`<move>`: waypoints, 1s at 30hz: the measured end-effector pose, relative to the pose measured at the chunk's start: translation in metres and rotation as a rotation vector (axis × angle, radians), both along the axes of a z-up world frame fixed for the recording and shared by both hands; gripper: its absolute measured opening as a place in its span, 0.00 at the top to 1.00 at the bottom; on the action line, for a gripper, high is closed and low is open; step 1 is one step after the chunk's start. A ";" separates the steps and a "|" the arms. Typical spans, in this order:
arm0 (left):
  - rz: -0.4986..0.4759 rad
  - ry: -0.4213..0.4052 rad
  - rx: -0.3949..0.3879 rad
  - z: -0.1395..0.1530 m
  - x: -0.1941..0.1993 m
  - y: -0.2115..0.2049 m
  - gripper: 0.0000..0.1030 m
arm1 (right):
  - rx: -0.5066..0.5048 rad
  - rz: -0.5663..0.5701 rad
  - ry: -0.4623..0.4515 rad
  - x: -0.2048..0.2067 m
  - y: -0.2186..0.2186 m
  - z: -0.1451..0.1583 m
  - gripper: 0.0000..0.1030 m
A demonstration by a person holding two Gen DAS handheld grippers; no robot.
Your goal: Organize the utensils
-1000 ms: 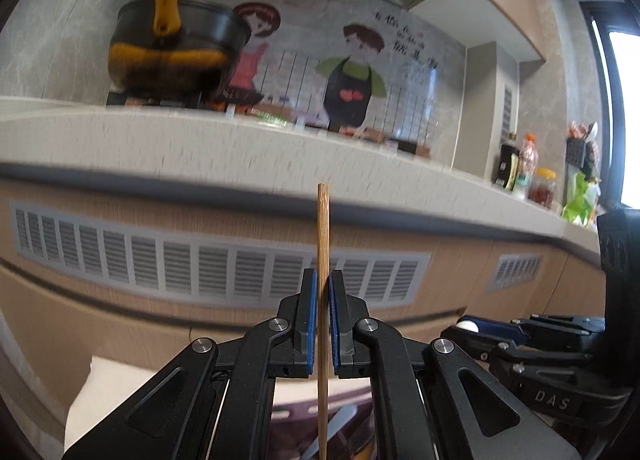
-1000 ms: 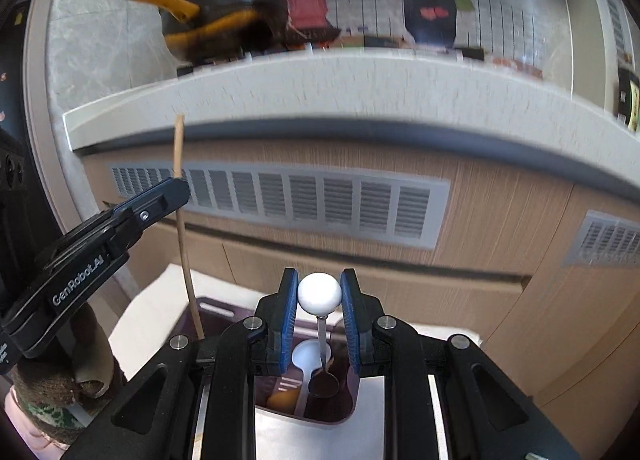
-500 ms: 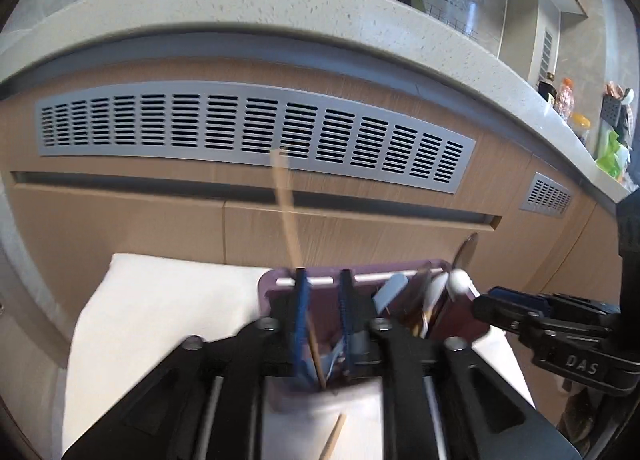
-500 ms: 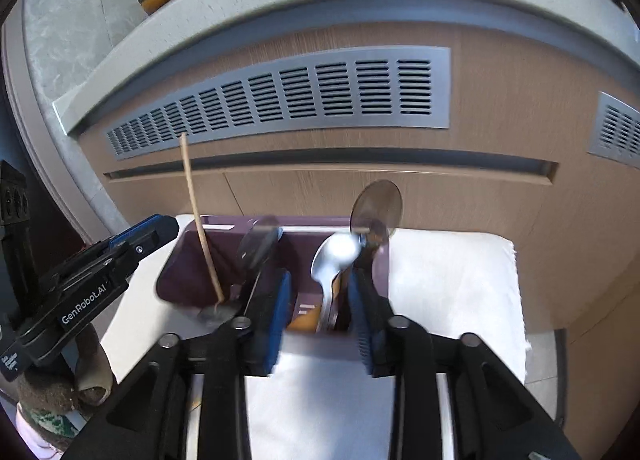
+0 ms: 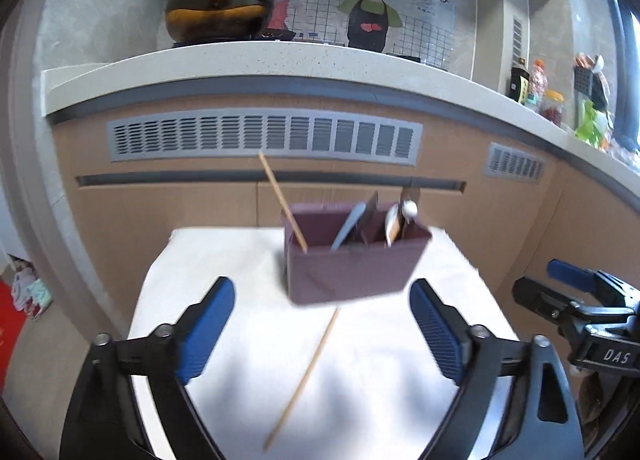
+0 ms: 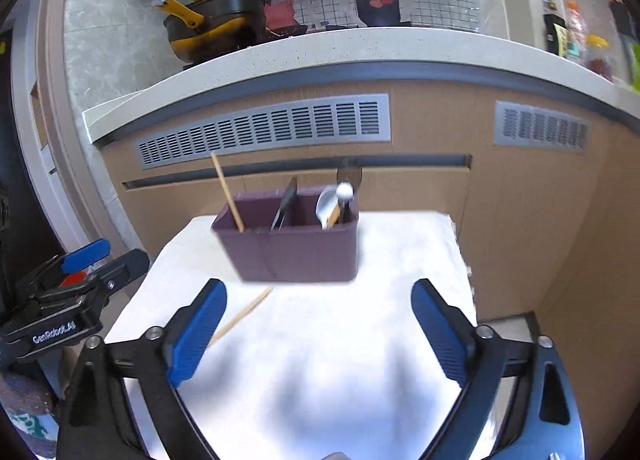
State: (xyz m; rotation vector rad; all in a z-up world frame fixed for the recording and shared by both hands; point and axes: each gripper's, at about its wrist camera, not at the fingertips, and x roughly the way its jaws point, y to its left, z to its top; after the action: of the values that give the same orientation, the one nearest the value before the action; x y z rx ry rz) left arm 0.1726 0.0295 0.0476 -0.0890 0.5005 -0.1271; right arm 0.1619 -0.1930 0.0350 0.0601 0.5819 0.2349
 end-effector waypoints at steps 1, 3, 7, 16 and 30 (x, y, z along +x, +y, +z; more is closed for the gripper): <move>0.006 0.003 0.004 -0.003 -0.011 0.001 0.09 | -0.008 -0.002 0.001 -0.009 -0.001 -0.003 0.06; 0.041 -0.003 0.012 -0.011 -0.034 0.003 0.04 | -0.037 -0.012 -0.002 -0.023 0.000 -0.009 0.01; 0.119 -0.052 0.026 -0.025 -0.072 0.003 0.00 | -0.080 -0.065 -0.013 -0.047 0.001 -0.025 0.01; 0.133 -0.021 0.075 -0.041 -0.104 -0.014 0.00 | -0.087 -0.151 -0.052 -0.079 -0.006 -0.035 0.01; 0.104 0.014 0.077 -0.043 -0.116 -0.020 0.00 | -0.125 -0.159 -0.087 -0.094 -0.008 -0.034 0.00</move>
State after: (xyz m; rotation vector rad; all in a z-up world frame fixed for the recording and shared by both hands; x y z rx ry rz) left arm 0.0567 0.0099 0.0042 -0.0403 0.5128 -0.0056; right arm 0.0679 -0.2009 0.0007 -0.0252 0.5016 0.0460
